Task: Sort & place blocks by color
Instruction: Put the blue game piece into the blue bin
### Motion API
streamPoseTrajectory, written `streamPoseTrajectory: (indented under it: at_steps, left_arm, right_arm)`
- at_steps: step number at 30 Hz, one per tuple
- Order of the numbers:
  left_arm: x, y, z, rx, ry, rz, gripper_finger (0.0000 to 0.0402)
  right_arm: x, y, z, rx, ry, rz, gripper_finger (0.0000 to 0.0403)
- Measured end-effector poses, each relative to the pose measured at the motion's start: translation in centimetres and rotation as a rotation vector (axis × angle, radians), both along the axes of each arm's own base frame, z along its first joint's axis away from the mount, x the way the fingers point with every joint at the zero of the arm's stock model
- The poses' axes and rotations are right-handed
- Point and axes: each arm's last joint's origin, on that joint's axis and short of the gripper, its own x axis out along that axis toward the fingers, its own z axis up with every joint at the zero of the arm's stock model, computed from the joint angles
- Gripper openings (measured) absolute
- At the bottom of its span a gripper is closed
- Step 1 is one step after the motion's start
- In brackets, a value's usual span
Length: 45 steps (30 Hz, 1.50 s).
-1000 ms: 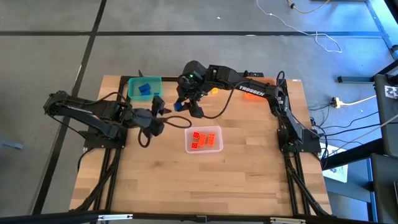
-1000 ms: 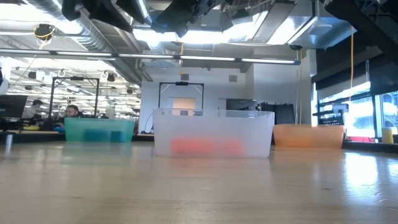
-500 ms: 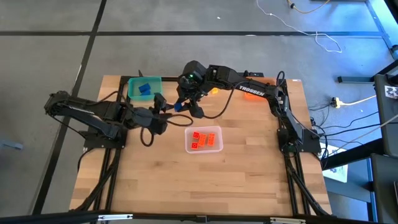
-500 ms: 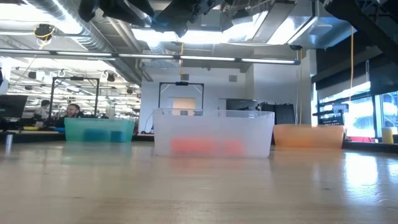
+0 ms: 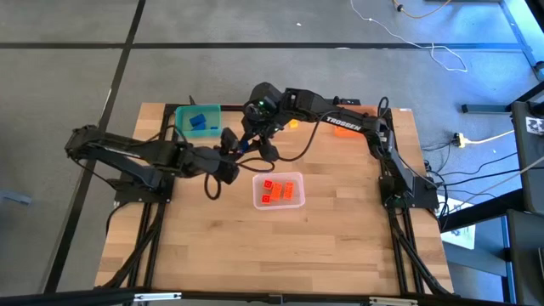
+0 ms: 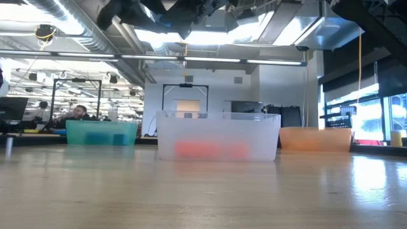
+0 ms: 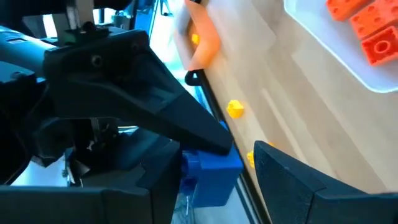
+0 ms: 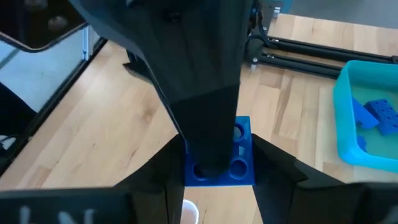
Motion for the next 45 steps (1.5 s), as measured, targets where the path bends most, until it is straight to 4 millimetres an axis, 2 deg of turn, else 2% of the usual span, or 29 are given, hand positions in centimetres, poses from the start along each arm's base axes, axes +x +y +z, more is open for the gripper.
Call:
streamPoseTrajectory:
  at_steps: [9,16,22,29,35,39,45]
  left_arm:
    - [0.8,1.2,-0.2,0.0,-0.015,0.054,0.0158]
    - [0.8,1.4,-0.2,0.042,0.017,0.033,0.0082]
    - [0.8,1.4,-0.2,0.04,0.016,0.032,0.0082]
    - [0.8,1.5,-0.2,0.004,-0.011,0.059,0.0082]
    - [0.2,1.5,-0.6,-0.033,0.014,0.085,0.0082]
    - [0.0,2.0,-0.9,-0.081,0.019,0.139,0.0082]
    - [-0.7,5.1,-1.4,-0.186,-0.026,0.356,0.0082]
  right_arm:
    - [0.1,0.0,0.0,0.002,-0.005,-0.002,0.0139]
    - [0.0,0.0,0.0,0.016,0.001,-0.004,0.0139]
    - [0.0,-0.2,0.0,0.026,0.005,-0.017,0.0141]
    - [-0.1,-0.5,0.0,0.019,0.016,-0.03,0.0218]
    - [-2.1,-1.5,0.7,-0.008,0.104,-0.099,0.0232]
    - [-4.3,-2.8,2.3,-0.054,0.136,-0.184,0.0234]
    - [-7.8,-4.8,4.4,-0.129,0.202,-0.338,0.0235]
